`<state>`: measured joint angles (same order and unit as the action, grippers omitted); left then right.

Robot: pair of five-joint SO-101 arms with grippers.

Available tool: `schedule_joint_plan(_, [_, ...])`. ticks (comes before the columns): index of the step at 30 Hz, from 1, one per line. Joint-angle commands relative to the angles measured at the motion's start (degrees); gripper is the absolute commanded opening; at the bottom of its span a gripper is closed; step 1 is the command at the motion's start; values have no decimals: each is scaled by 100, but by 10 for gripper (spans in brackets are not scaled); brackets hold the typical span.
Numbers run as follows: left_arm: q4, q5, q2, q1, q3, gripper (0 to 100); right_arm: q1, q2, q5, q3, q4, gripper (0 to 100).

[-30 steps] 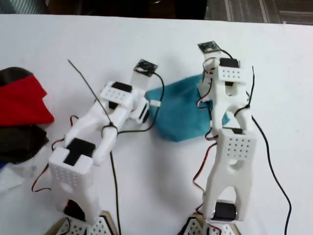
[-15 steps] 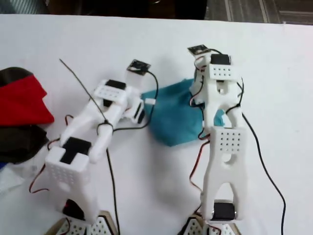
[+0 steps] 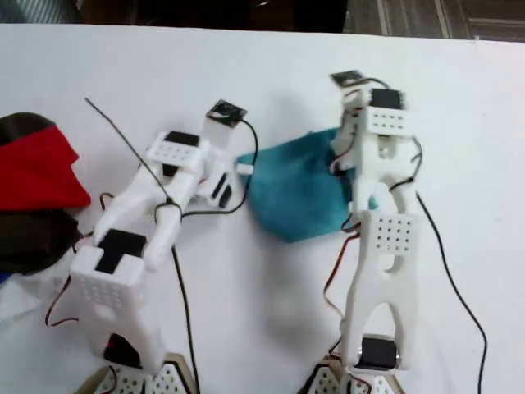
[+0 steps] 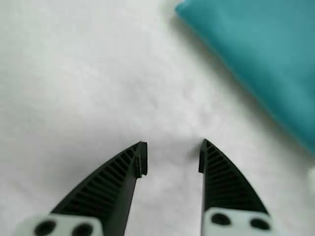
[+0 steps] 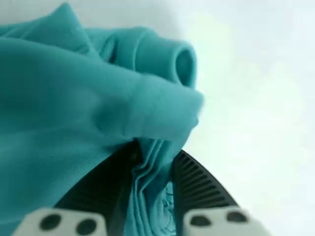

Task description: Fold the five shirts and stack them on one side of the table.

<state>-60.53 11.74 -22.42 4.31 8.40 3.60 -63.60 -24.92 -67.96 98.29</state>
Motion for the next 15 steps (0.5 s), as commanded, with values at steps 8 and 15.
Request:
schedule_joint_plan(8, [-123, 44, 9, -369, 22, 173, 1877, -189, -1073, -1565, -1051, 20])
schedule_joint_plan(15, [-202, 35, 0, -369, 180, 173, 2299, -611, -1363, -1565, -2387, 20])
